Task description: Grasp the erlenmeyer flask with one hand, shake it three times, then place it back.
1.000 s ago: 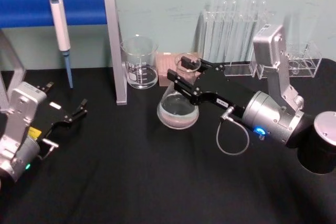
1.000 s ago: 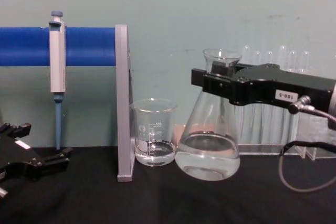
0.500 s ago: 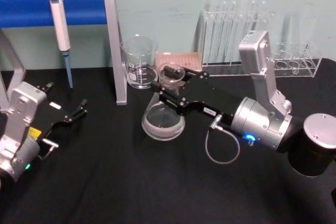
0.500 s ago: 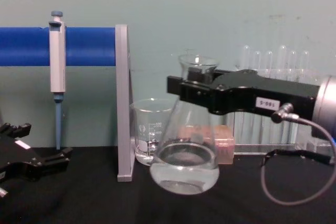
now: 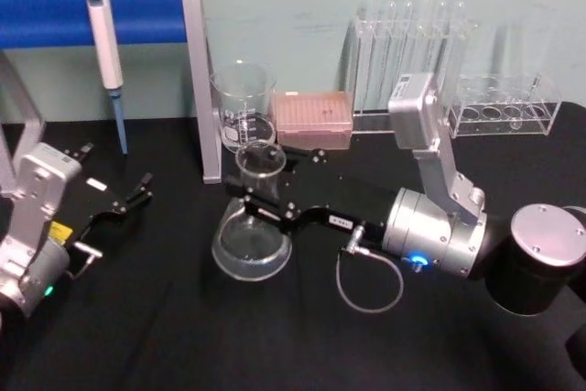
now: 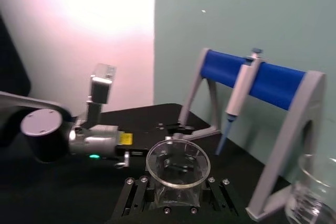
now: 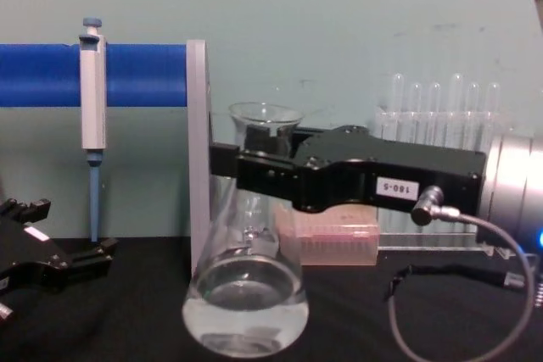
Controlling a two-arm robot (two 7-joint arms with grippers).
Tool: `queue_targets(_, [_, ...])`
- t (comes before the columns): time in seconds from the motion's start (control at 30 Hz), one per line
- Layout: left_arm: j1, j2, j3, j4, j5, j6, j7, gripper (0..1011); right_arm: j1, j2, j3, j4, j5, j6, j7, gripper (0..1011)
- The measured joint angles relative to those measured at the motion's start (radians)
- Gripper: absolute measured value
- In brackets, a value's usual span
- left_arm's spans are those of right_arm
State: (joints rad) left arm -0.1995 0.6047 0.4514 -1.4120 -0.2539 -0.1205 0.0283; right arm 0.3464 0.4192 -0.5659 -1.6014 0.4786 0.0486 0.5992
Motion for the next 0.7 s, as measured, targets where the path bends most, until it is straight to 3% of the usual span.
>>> queue_targets(0.7, [0.000, 0.000, 0.000, 0.000, 0.000, 0.000, 0.000, 1001, 0.036, 0.033, -0.077, -0.004, 0.047, -0.024, 0.082, 449])
